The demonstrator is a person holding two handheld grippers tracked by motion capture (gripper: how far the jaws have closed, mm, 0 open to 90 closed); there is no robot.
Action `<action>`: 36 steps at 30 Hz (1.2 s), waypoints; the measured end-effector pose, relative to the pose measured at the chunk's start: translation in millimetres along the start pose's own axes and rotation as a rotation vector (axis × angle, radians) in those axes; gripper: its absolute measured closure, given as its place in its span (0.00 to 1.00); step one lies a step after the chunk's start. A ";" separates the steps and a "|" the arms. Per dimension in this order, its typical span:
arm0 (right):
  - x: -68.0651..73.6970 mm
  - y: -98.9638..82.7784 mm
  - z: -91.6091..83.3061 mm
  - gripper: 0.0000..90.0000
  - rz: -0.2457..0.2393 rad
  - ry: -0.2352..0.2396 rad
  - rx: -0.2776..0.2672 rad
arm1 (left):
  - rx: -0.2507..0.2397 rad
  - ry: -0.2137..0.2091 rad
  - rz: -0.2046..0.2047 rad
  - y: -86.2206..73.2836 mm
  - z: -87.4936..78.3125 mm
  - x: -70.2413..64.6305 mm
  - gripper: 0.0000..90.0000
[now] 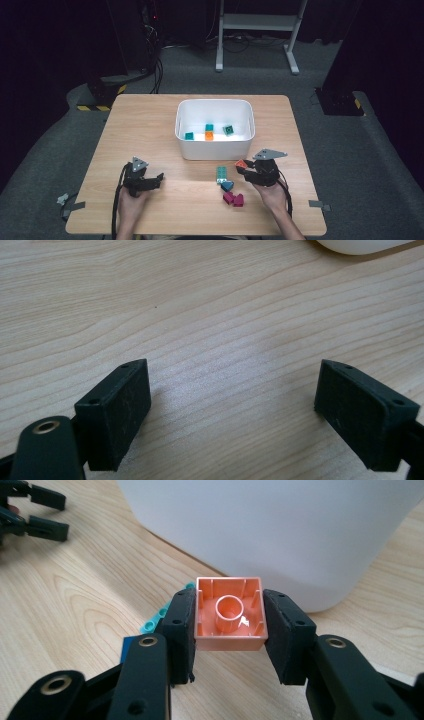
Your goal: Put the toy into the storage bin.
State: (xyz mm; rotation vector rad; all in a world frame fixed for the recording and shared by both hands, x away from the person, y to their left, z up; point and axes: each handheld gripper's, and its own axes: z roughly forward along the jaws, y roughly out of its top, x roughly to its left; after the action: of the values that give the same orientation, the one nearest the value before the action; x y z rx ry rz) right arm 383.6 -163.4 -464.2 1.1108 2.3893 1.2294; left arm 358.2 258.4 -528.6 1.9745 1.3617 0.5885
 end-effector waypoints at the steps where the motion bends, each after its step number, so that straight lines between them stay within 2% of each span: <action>1: 0.6 1.3 -2.0 0.66 0.000 0.000 -0.005 | 0.000 0.000 0.000 0.0 0.0 0.0 0.17; 8: 3.0 11.7 -13.9 0.65 -0.016 0.025 -0.021 | 0.000 0.000 0.000 0.0 0.0 0.0 0.17; 22: 8.7 40.9 -36.6 0.65 -0.044 0.041 -0.067 | 0.000 0.000 0.000 0.0 0.0 0.0 0.17; 29: 8.4 60.8 -48.8 0.65 -0.039 0.066 -0.104 | 0.000 0.000 0.000 0.0 0.0 0.0 0.17; 36: 4.2 78.4 -55.1 0.65 -0.028 0.071 -0.114 | 0.000 0.000 0.000 0.0 0.0 0.0 0.17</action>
State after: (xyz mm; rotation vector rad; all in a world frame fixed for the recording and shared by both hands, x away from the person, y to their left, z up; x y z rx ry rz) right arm 393.6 -165.0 -368.8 1.0126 2.3433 1.3990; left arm 358.2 258.4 -528.6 1.9741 1.3619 0.5883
